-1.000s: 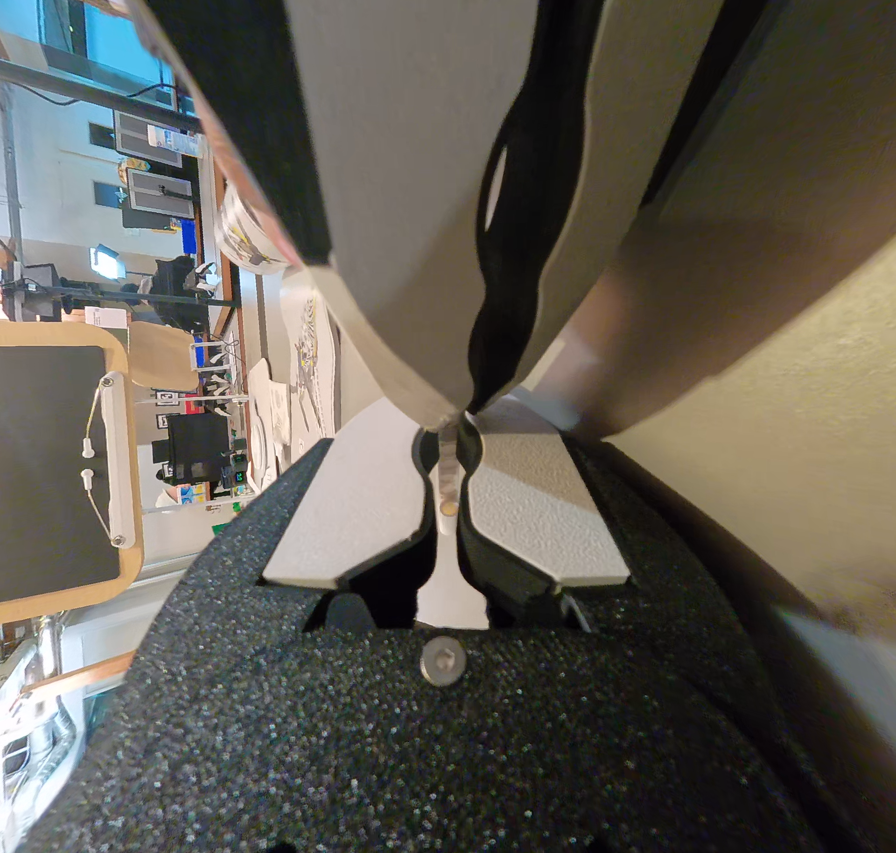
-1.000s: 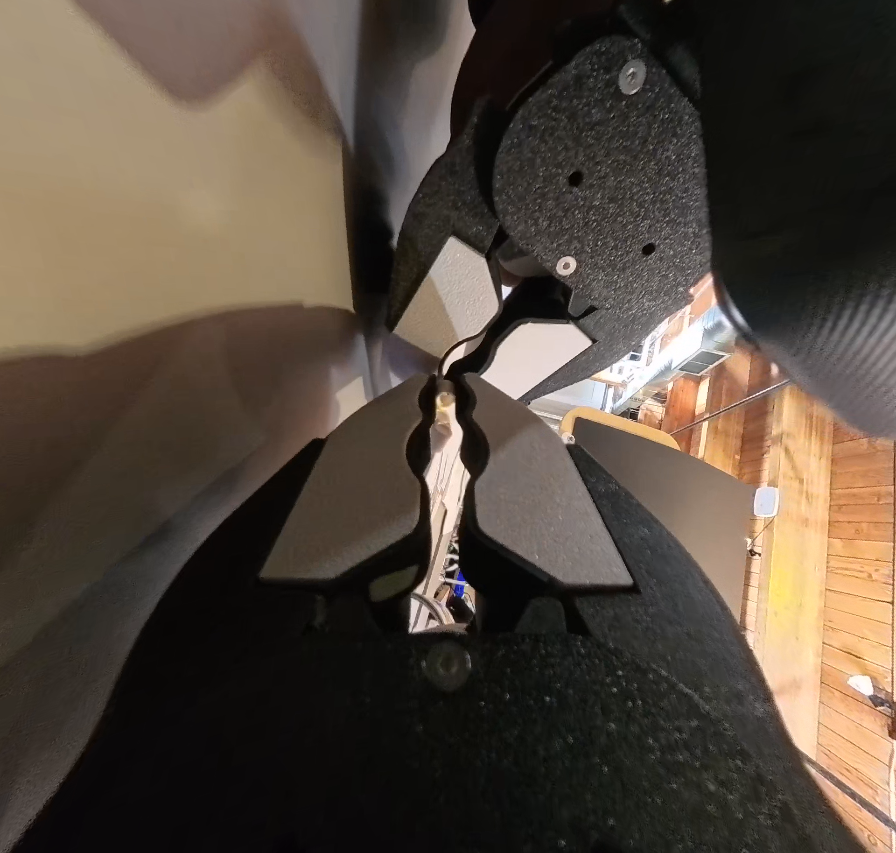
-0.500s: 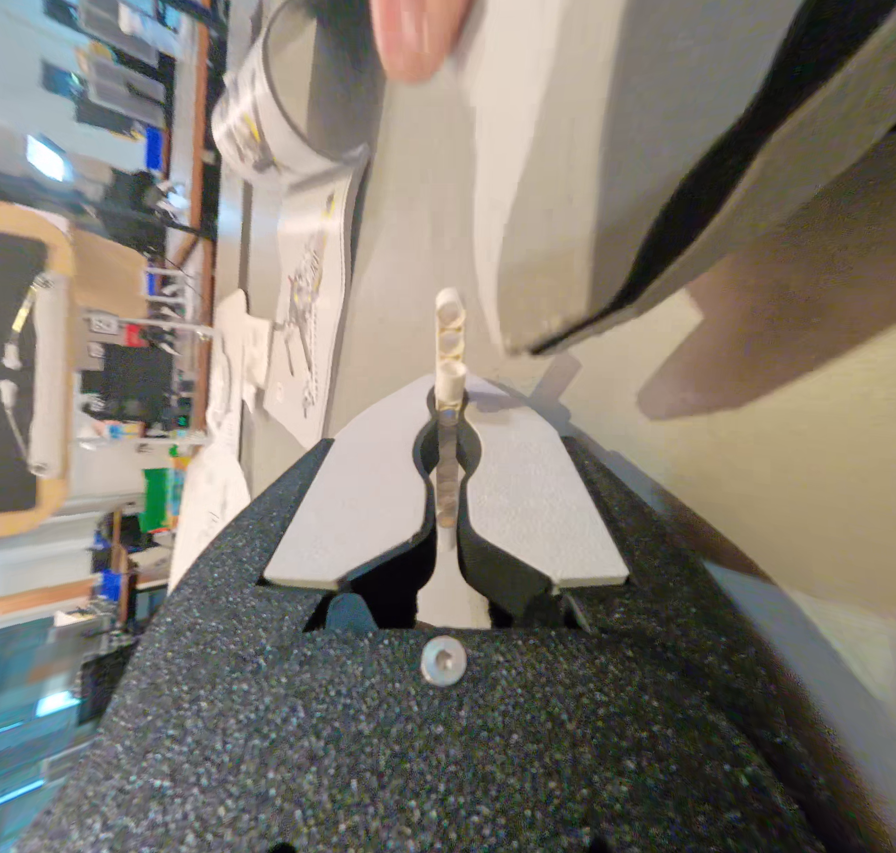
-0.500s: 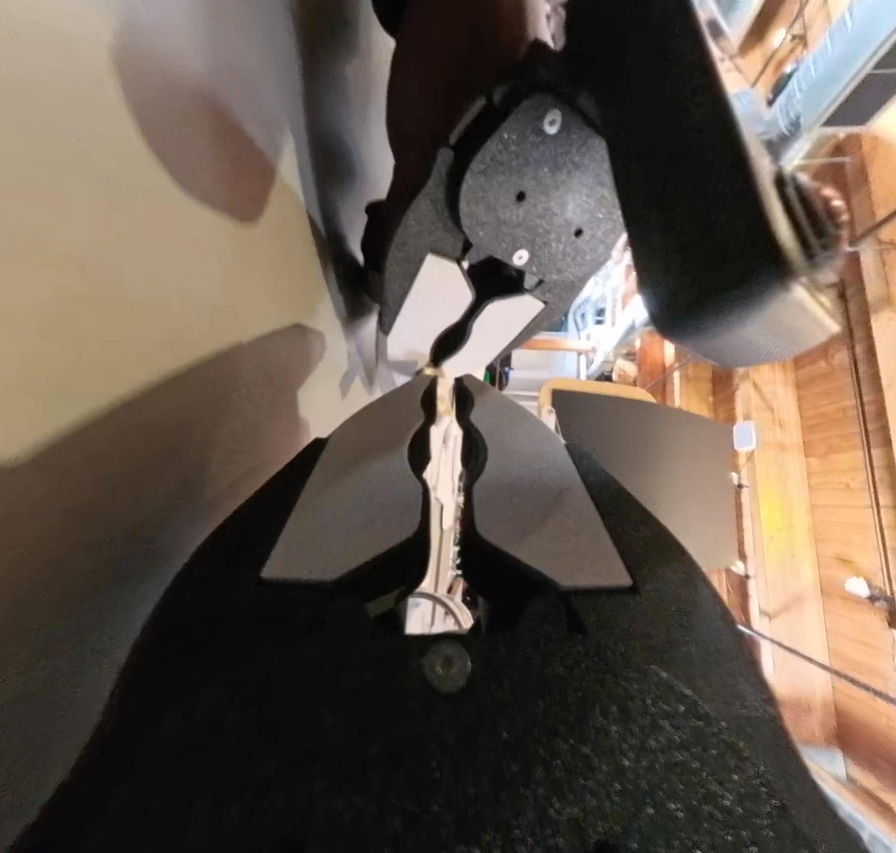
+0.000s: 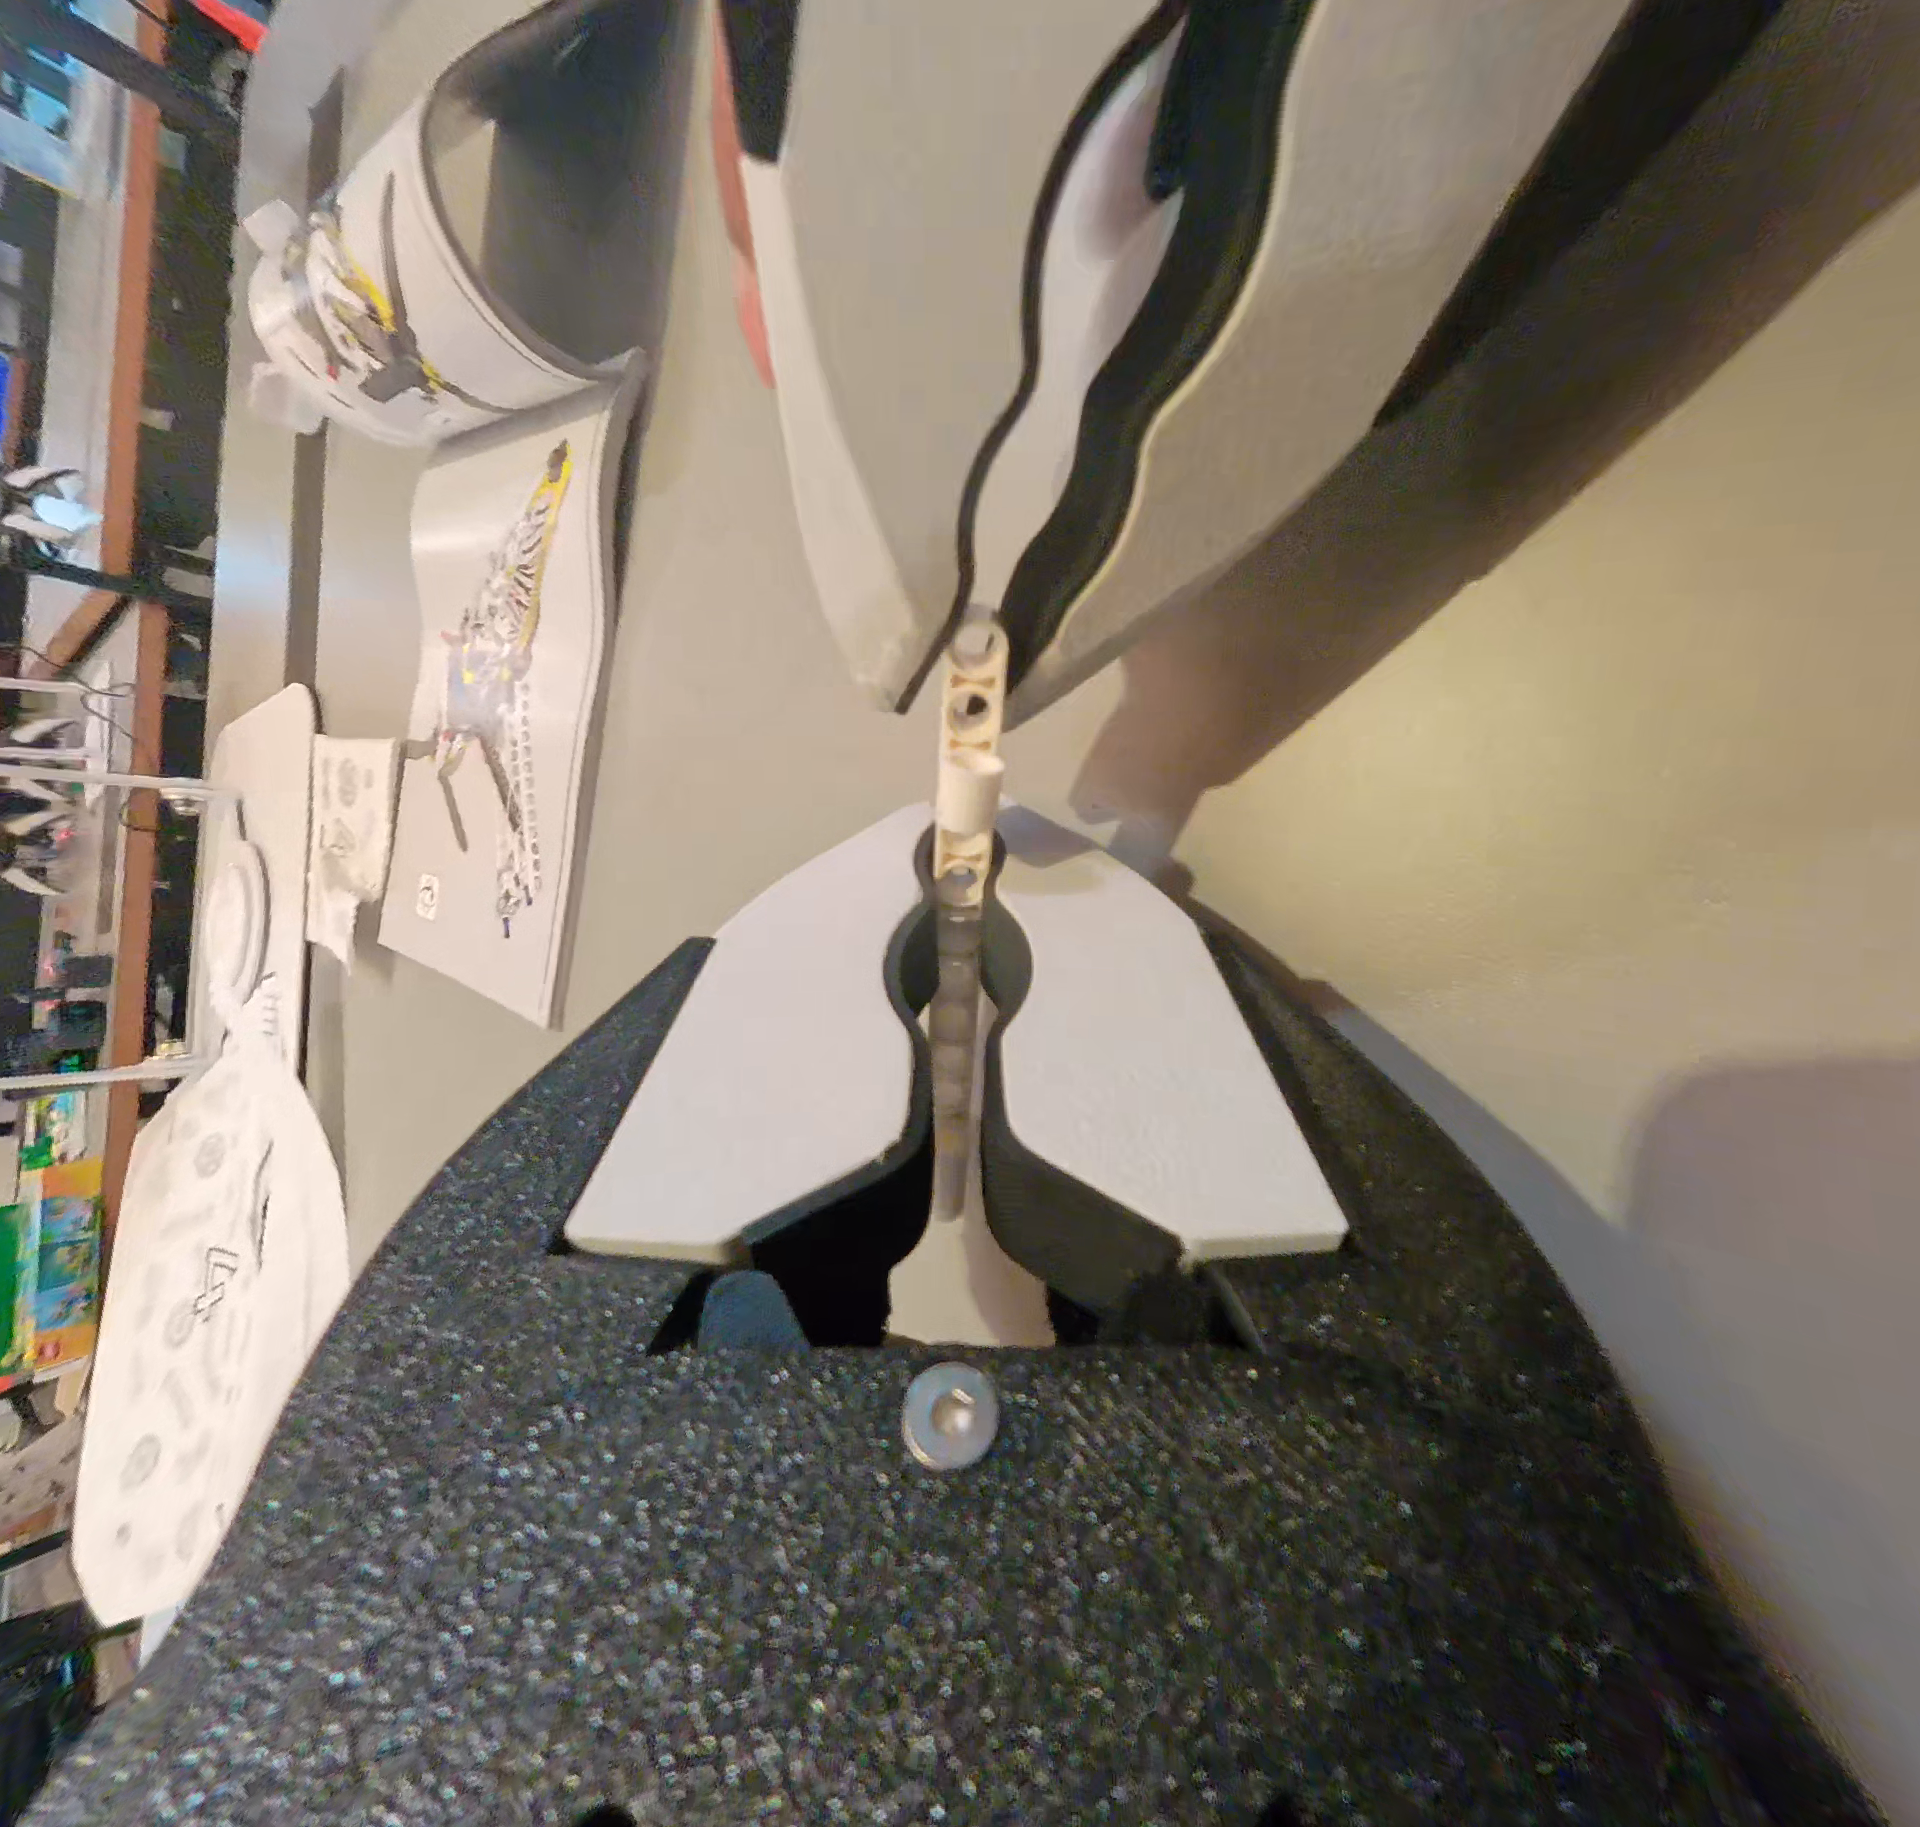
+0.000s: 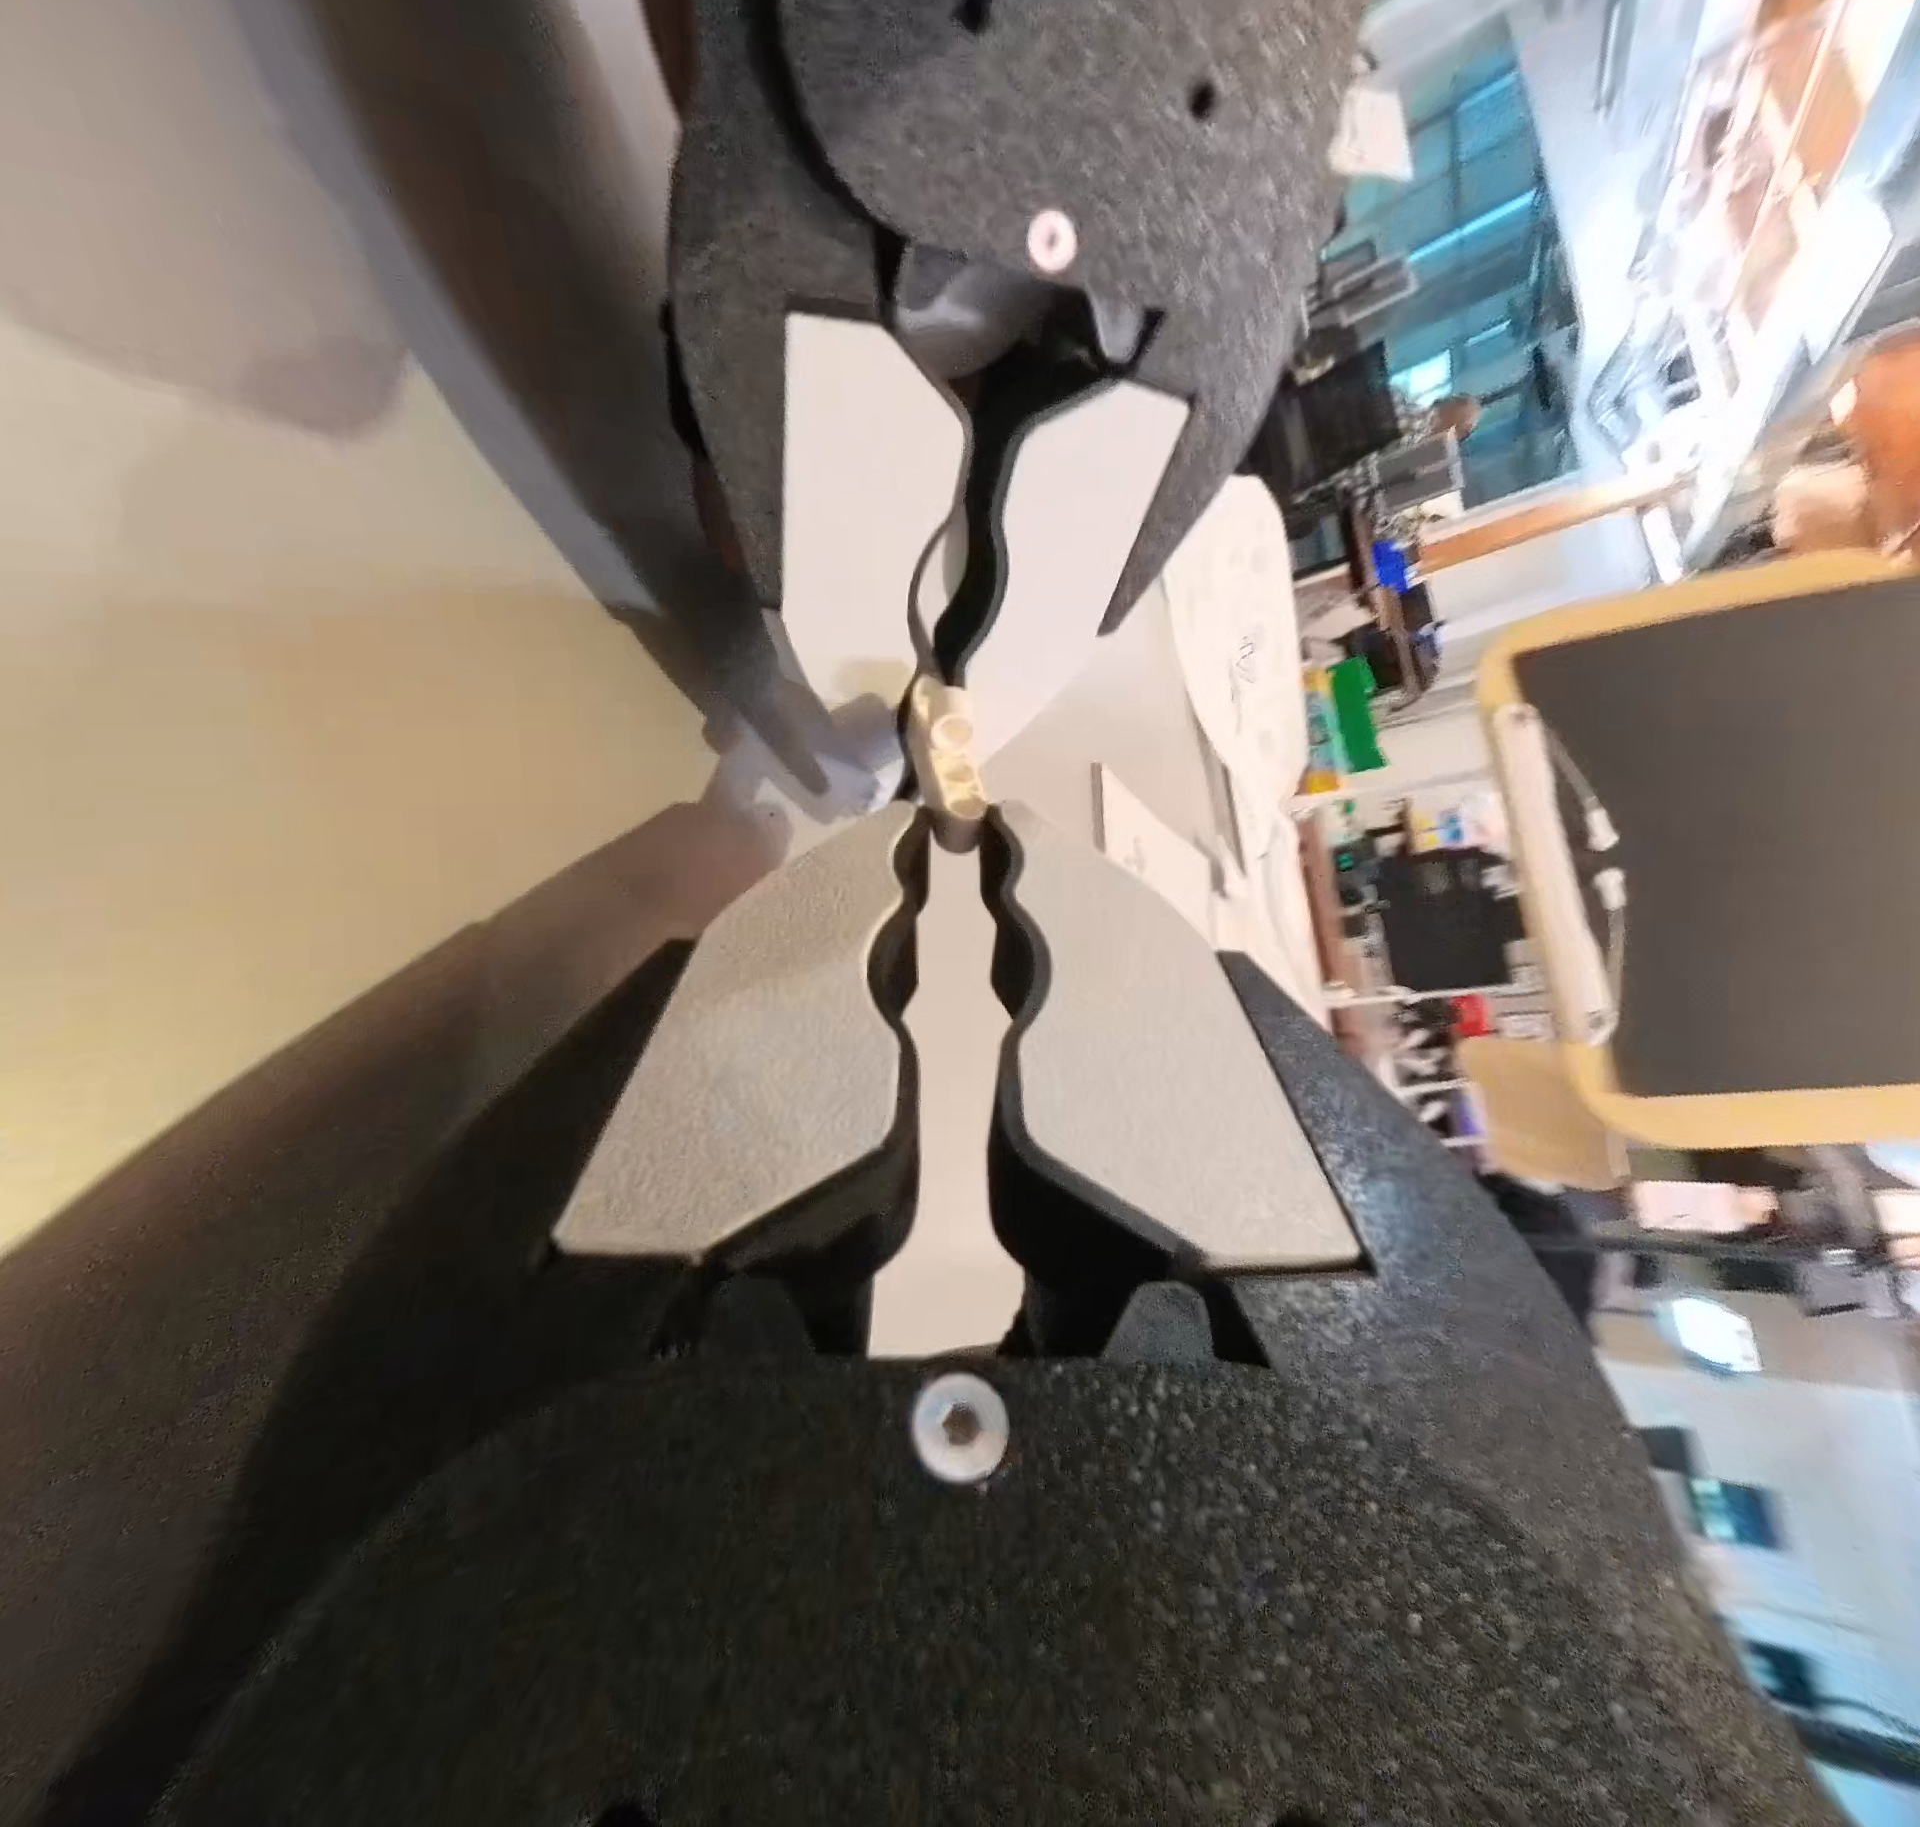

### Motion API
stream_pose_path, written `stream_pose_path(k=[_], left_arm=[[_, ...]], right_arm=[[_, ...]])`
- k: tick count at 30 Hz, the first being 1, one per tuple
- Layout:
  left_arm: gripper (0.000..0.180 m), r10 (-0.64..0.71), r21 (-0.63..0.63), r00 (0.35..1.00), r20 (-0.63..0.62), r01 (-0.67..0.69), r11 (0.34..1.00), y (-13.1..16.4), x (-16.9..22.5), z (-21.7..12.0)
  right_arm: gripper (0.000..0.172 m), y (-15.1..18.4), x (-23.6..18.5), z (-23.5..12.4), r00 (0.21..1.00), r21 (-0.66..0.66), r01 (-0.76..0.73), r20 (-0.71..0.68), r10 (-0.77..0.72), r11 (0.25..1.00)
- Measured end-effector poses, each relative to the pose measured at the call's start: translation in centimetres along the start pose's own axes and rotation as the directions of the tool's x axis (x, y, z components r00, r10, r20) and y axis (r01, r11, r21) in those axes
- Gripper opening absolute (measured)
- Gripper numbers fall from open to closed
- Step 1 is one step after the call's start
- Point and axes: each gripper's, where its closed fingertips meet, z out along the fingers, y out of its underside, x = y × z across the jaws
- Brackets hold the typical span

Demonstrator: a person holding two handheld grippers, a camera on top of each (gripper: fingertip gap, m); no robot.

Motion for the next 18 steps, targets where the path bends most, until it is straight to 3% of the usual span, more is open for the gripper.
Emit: stream_pose_path(k=[3, 6, 9, 11, 14, 16, 18], left_arm=[[0.011, -0.046, 0.044, 0.998, 0.033, 0.044, 0.998, -0.1, -1.2, -0.6], [0.031, -0.167, 0.126, 0.984, 0.068, 0.158, 0.979, -0.2, -3.3, -1.7], [0.048, -0.373, 0.298, 0.926, 0.065, 0.339, 0.893, -1.0, -6.0, -3.4], [0.057, -0.578, 0.422, 0.816, -0.017, 0.531, 0.735, -1.3, -7.7, -4.4], [0.065, -0.784, 0.520, 0.587, -0.201, 0.742, 0.423, -0.9, -9.8, -5.3], [0.067, -0.814, 0.530, 0.448, -0.370, 0.821, 0.212, -1.0, -10.4, -5.6], [0.066, -0.760, 0.463, 0.327, -0.561, 0.885, 0.039, -1.8, -10.2, -5.6]], right_arm=[[0.007, 0.6, 0.6, 0.0, 0.986, 0.001, -0.164, 0.025, 0.163, 0.987], [0.007, 1.8, 1.7, 0.0, 0.935, -0.017, -0.354, 0.032, 0.354, 0.935], [0.007, 2.6, 3.2, -0.1, 0.838, 0.013, -0.545, 0.039, 0.544, 0.838], [0.007, 2.5, 4.4, -0.3, 0.758, 0.069, -0.652, 0.046, 0.651, 0.755], [0.007, 2.2, 6.0, -0.3, 0.628, 0.152, -0.775, 0.076, 0.775, 0.613], [0.007, 1.7, 6.7, -0.2, 0.527, 0.202, -0.843, 0.127, 0.840, 0.498], [0.007, 0.9, 7.0, 0.2, 0.433, 0.222, -0.893, 0.187, 0.882, 0.392]])
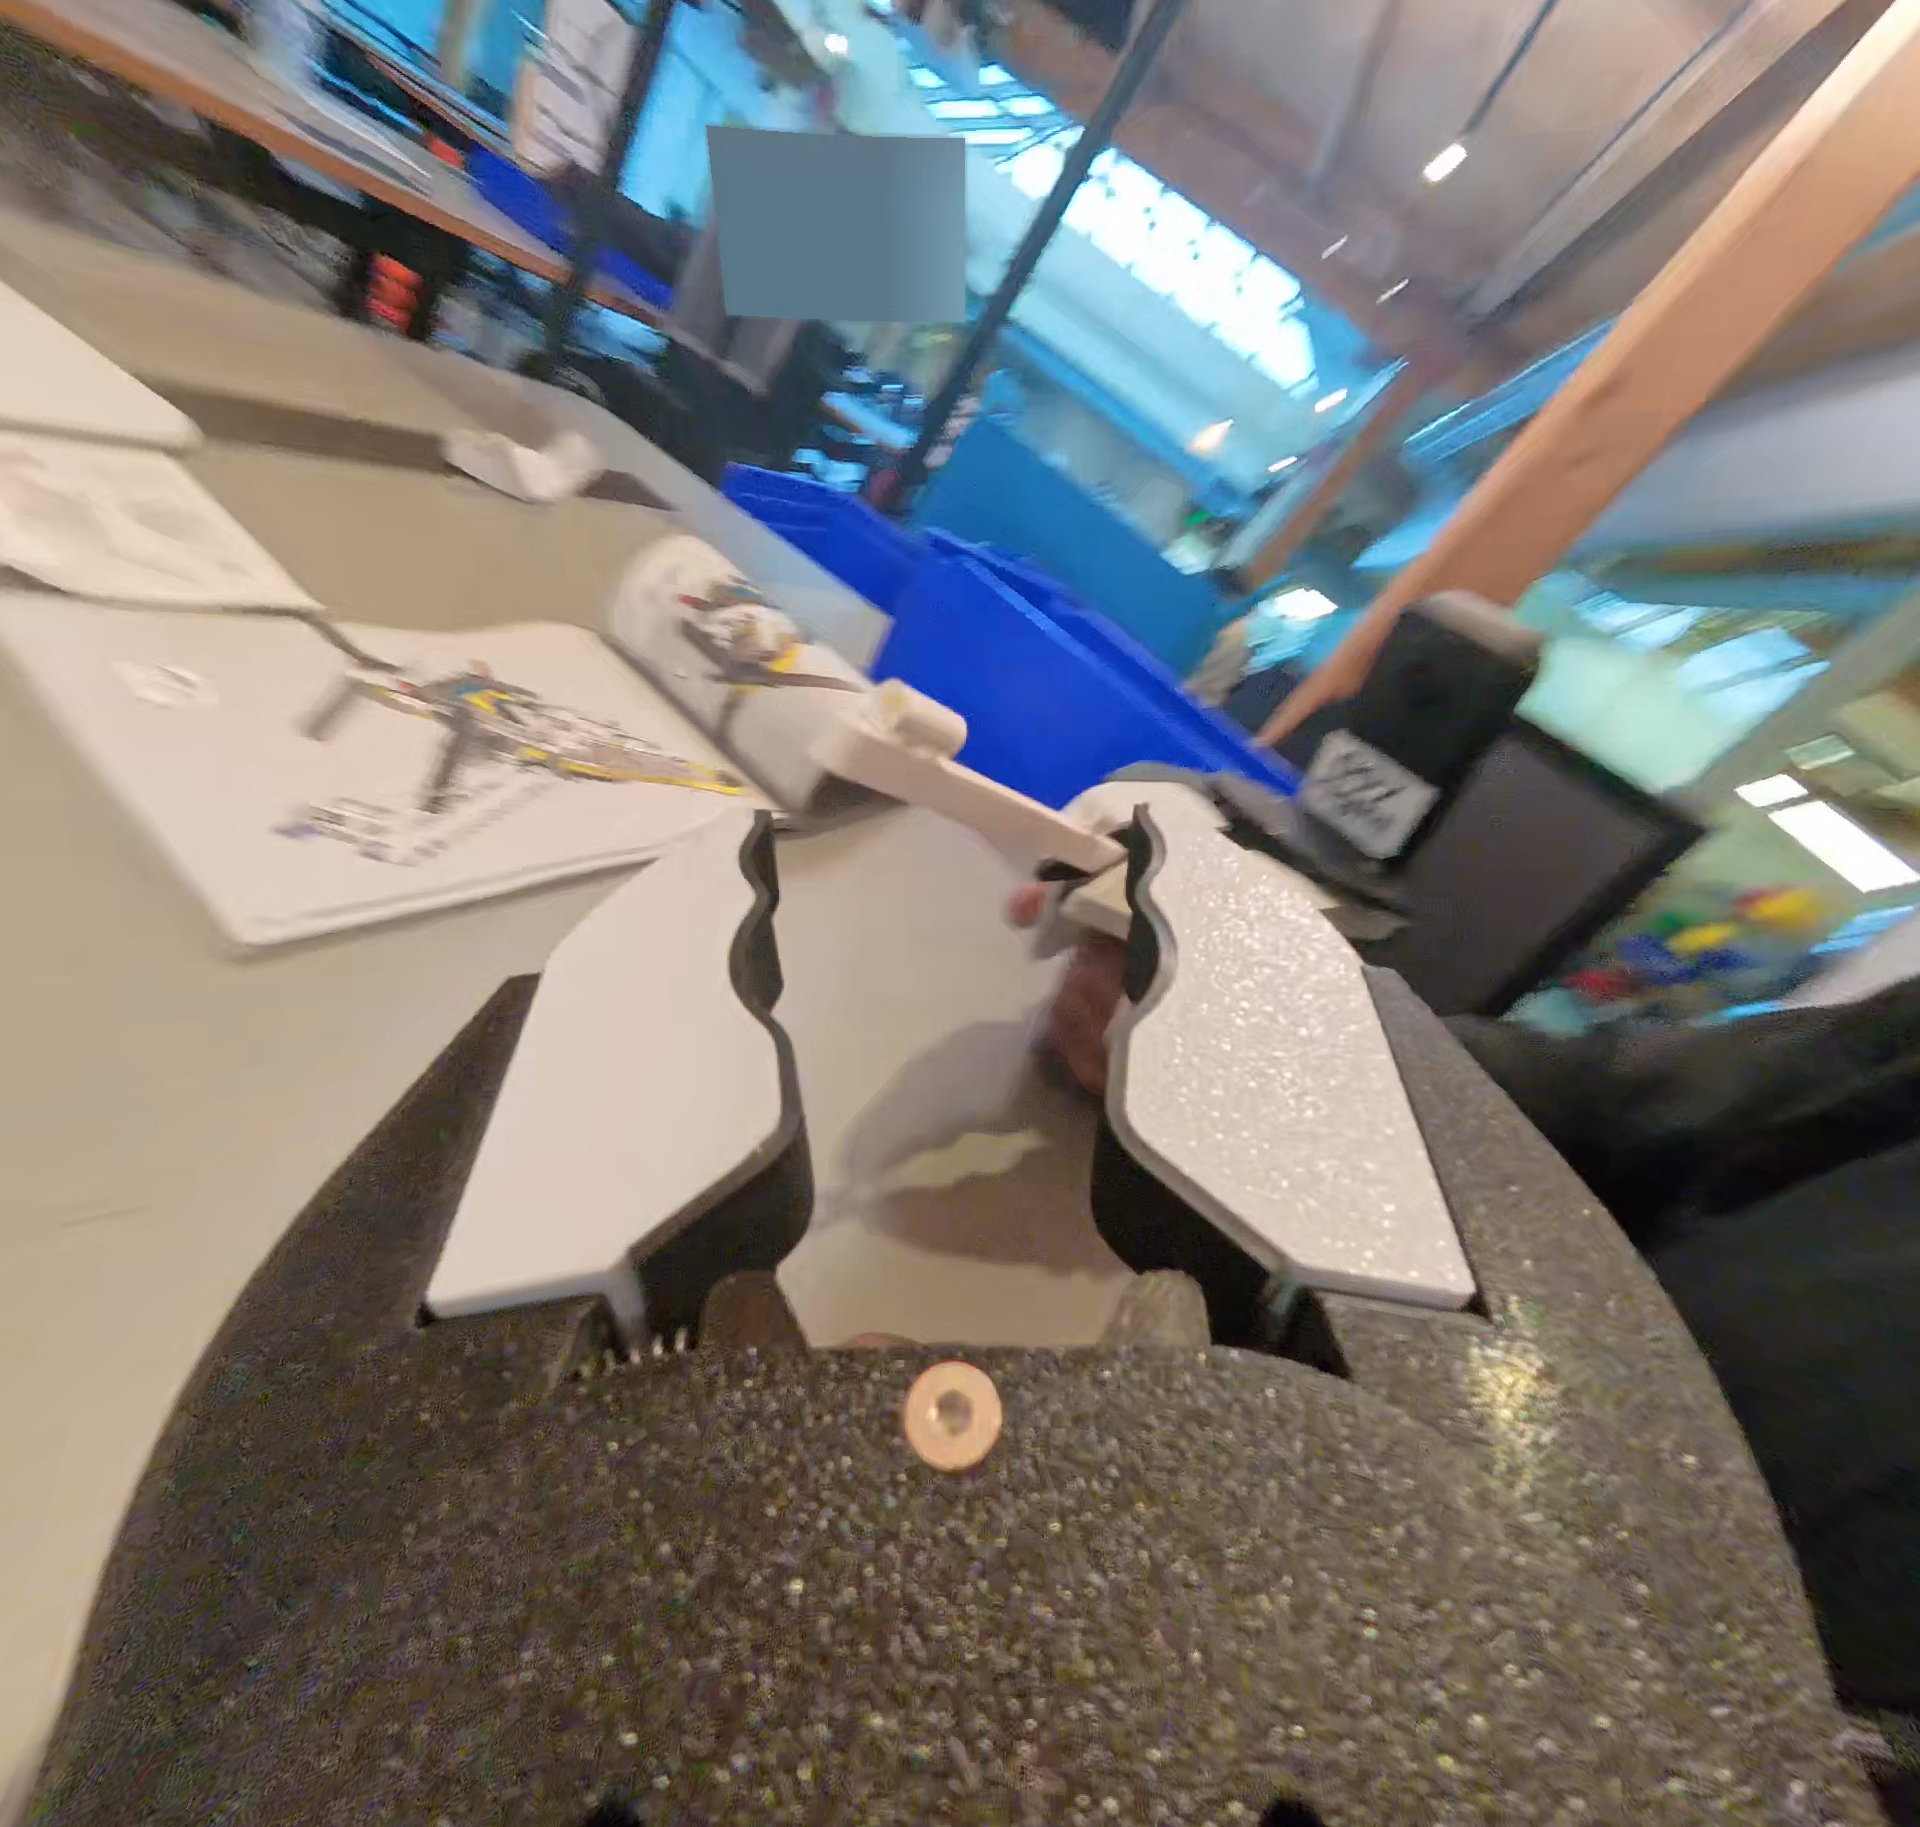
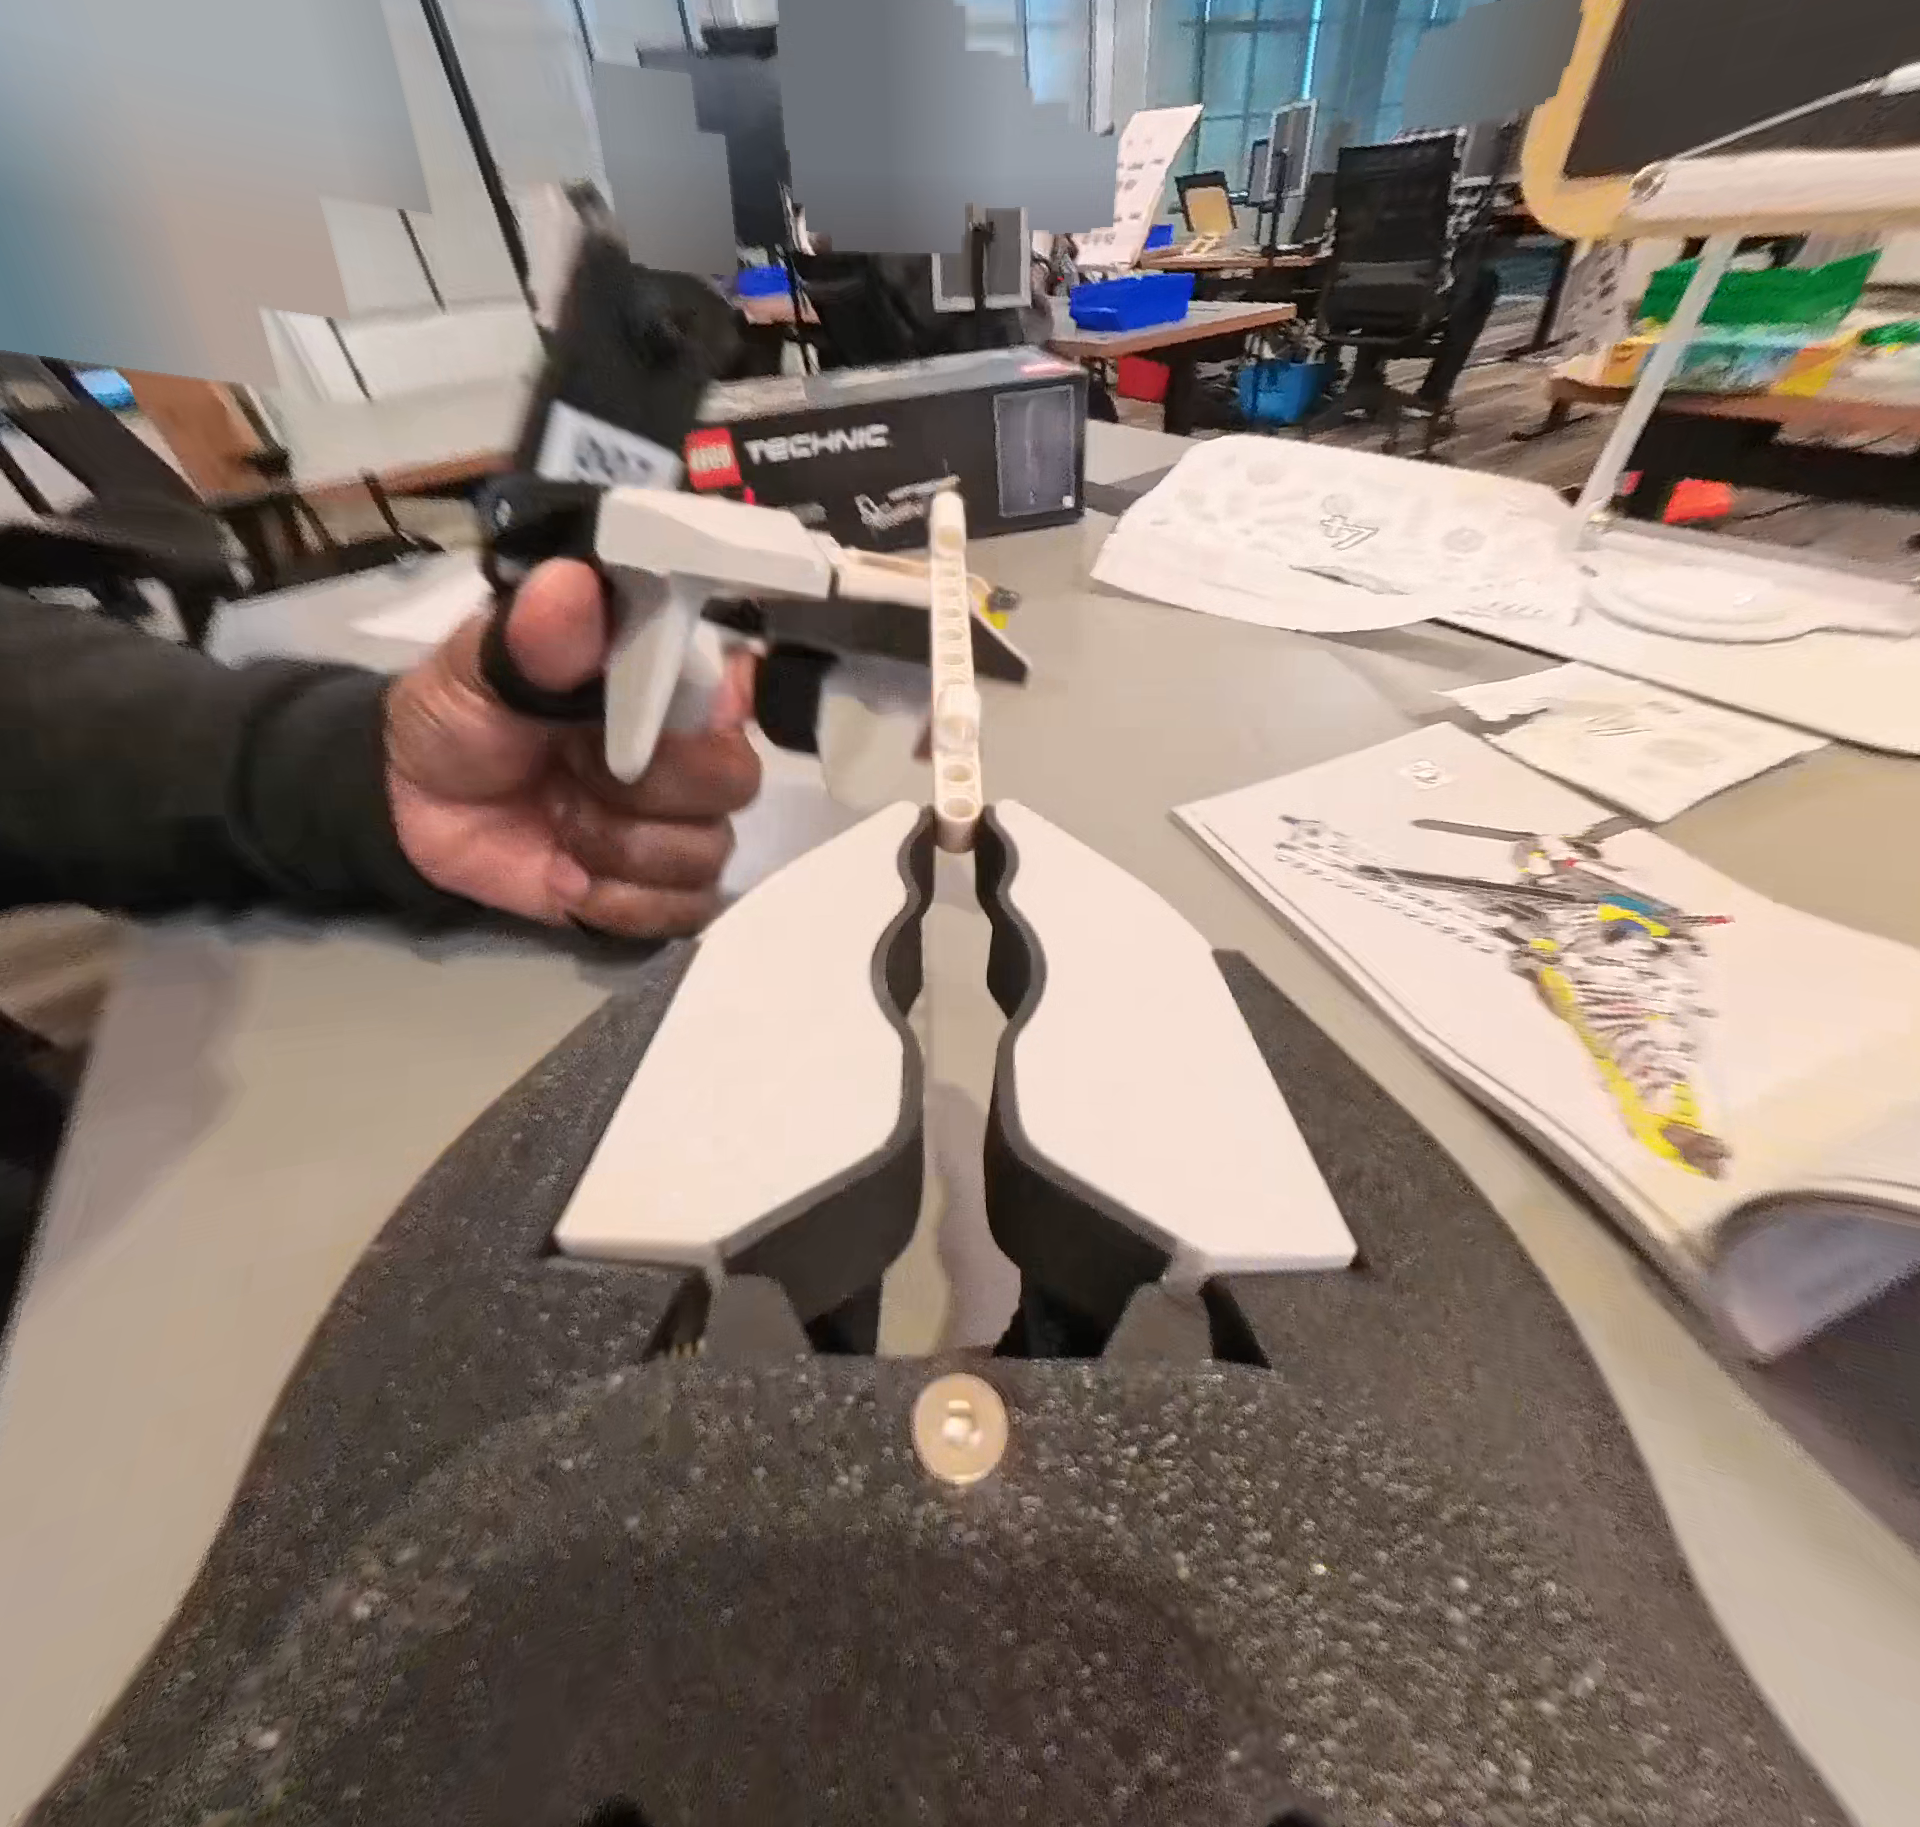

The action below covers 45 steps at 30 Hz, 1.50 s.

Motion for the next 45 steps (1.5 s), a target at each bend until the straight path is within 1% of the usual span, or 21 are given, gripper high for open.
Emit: stream_pose_path(k=[2, 3, 6, 9, 10, 12, 14, 16, 17, 20, 22, 25, 26, 31, 34, 40, 45], left_arm=[[0.064, -0.140, 0.013, 0.985, -0.097, 0.142, 0.990, 0.1, 0.6, 0.4], [0.059, -0.173, 0.025, 0.976, -0.132, 0.178, 0.984, 0.0, 0.9, 0.5], [0.046, -0.175, 0.051, 0.968, -0.179, 0.187, 0.981, -0.3, 1.5, 0.6], [0.014, -0.167, 0.070, 0.964, -0.207, 0.185, 0.980, -0.6, 1.7, 0.3], [0.012, -0.163, 0.079, 0.960, -0.228, 0.185, 0.980, -0.8, 2.0, 0.1], [0.011, -0.152, 0.053, 0.963, -0.221, 0.168, 0.984, -0.7, 1.9, -0.1], [0.010, -0.120, 0.005, 0.978, -0.170, 0.122, 0.992, -0.5, 1.4, -0.3], [0.009, -0.026, -0.068, 0.993, -0.113, 0.018, 0.998, -0.1, 1.0, -0.4], [0.009, 0.033, -0.115, 0.993, -0.112, -0.046, 0.992, 0.3, 1.2, -0.5], [0.009, 0.202, -0.259, 0.972, -0.122, -0.228, 0.938, 1.9, 1.6, -0.7], [0.009, 0.258, -0.320, 0.956, -0.137, -0.290, 0.902, 2.9, 1.7, -0.8], [0.009, 0.266, -0.358, 0.946, -0.183, -0.316, 0.879, 3.9, 2.1, -1.0], [0.009, 0.263, -0.367, 0.944, -0.199, -0.320, 0.873, 4.1, 2.2, -1.1], [0.009, 0.237, -0.434, 0.939, -0.248, -0.327, 0.840, 5.3, 2.2, -1.7], [0.009, 0.228, -0.433, 0.933, -0.279, -0.334, 0.837, 5.5, 2.3, -2.0], [0.010, 0.215, -0.409, 0.923, -0.320, -0.339, 0.847, 5.3, 2.9, -1.9], [0.010, 0.254, -0.397, 0.910, -0.327, -0.376, 0.837, 5.3, 3.2, -1.8]], right_arm=[[0.007, -0.3, -0.5, 0.7, 0.997, 0.023, -0.075, 0.027, 0.075, 0.997], [0.007, -0.3, -0.8, 0.9, 0.994, 0.027, -0.106, 0.043, 0.105, 0.994], [0.007, -0.5, -1.8, 1.7, 0.976, 0.038, -0.200, 0.101, 0.195, 0.979], [0.007, -0.6, -2.6, 2.3, 0.958, 0.041, -0.256, 0.142, 0.248, 0.966], [0.007, -0.5, -2.7, 2.4, 0.959, 0.032, -0.252, 0.144, 0.245, 0.967], [0.008, -0.2, -3.0, 2.6, 0.959, 0.003, -0.239, 0.154, 0.236, 0.971], [0.014, 0.4, -3.0, 2.7, 0.964, -0.049, -0.202, 0.167, 0.207, 0.978], [0.016, 0.8, -2.8, 2.6, 0.972, -0.087, -0.145, 0.176, 0.158, 0.986], [0.016, 1.0, -2.8, 2.5, 0.971, -0.104, -0.126, 0.189, 0.144, 0.987], [0.016, 1.7, -3.3, 2.6, 0.965, -0.172, -0.062, 0.242, 0.103, 0.983], [0.016, 2.1, -3.7, 2.7, 0.960, -0.204, -0.011, 0.271, 0.067, 0.979], [0.014, 2.5, -4.3, 2.7, 0.946, -0.238, 0.029, 0.319, 0.050, 0.971], [0.010, 2.6, -4.5, 2.7, 0.940, -0.247, 0.036, 0.336, 0.050, 0.968], [0.008, 3.3, -4.9, 2.4, 0.924, -0.264, 0.082, 0.382, 0.026, 0.961], [0.007, 2.9, -4.8, 2.1, 0.914, -0.237, 0.015, 0.398, 0.083, 0.971], [0.007, 2.2, -4.9, 1.7, 0.907, -0.197, -0.026, 0.408, 0.106, 0.980], [0.007, 1.9, -4.9, 1.3, 0.906, -0.174, -0.039, 0.410, 0.108, 0.984]])
